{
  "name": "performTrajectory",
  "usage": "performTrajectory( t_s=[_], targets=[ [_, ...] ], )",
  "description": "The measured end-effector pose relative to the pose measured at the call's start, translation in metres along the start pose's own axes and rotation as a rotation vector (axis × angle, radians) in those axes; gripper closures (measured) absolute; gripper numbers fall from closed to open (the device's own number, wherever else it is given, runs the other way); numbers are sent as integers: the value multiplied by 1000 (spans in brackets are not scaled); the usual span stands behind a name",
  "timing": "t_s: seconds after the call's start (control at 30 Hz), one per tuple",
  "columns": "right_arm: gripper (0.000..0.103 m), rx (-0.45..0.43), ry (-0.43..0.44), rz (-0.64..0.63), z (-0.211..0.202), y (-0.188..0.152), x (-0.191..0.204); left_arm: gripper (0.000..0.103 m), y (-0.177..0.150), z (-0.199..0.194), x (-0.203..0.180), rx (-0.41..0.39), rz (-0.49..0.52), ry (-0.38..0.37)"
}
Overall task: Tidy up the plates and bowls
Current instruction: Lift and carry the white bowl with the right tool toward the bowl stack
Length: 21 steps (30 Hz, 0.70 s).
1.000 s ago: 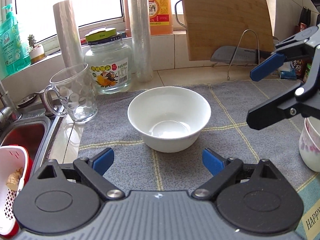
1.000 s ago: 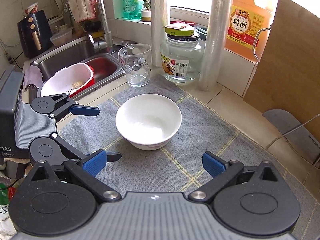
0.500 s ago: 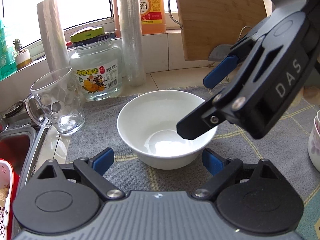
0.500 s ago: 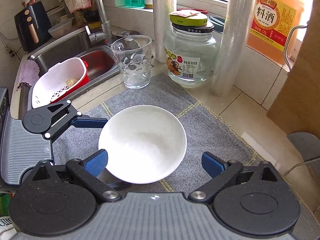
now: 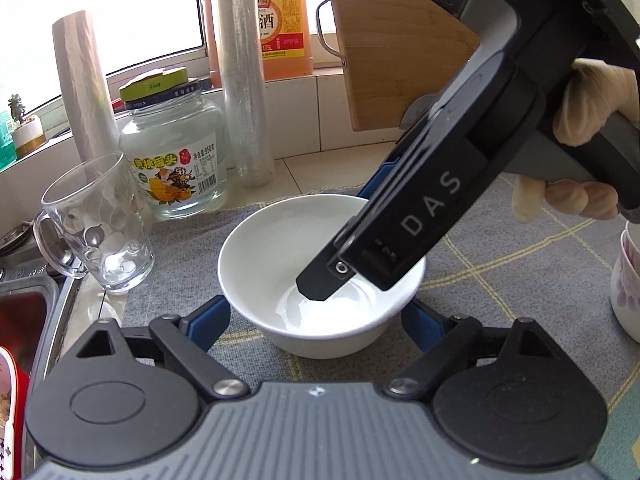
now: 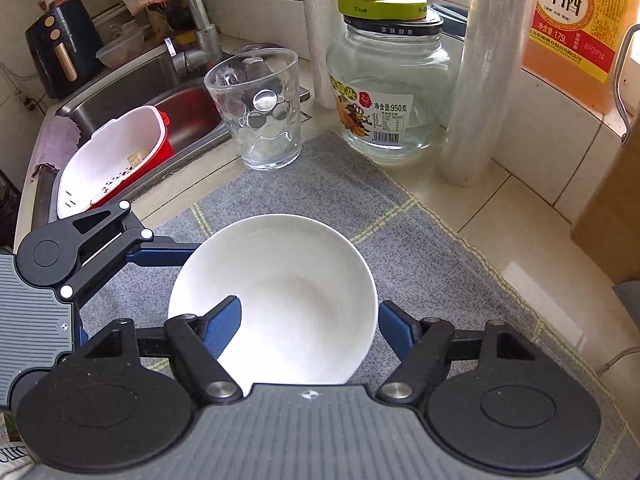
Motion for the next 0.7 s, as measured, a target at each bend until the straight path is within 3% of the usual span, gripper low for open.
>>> performTrajectory(
  t_s=[0.7],
  targets=[
    [29, -4, 20, 11, -5, 0, 3, 14, 2, -3, -1, 15, 8, -14]
  ],
)
Point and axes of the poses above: each gripper's, at about its wrist camera, not at the fingertips, and z roughly the way its jaws point, x to its left, y to its top, the point moved 5 cm from there along z, roughly the way its jaws point, and after that the axes turned 11 degrees about -z, right-handed, at the moved point
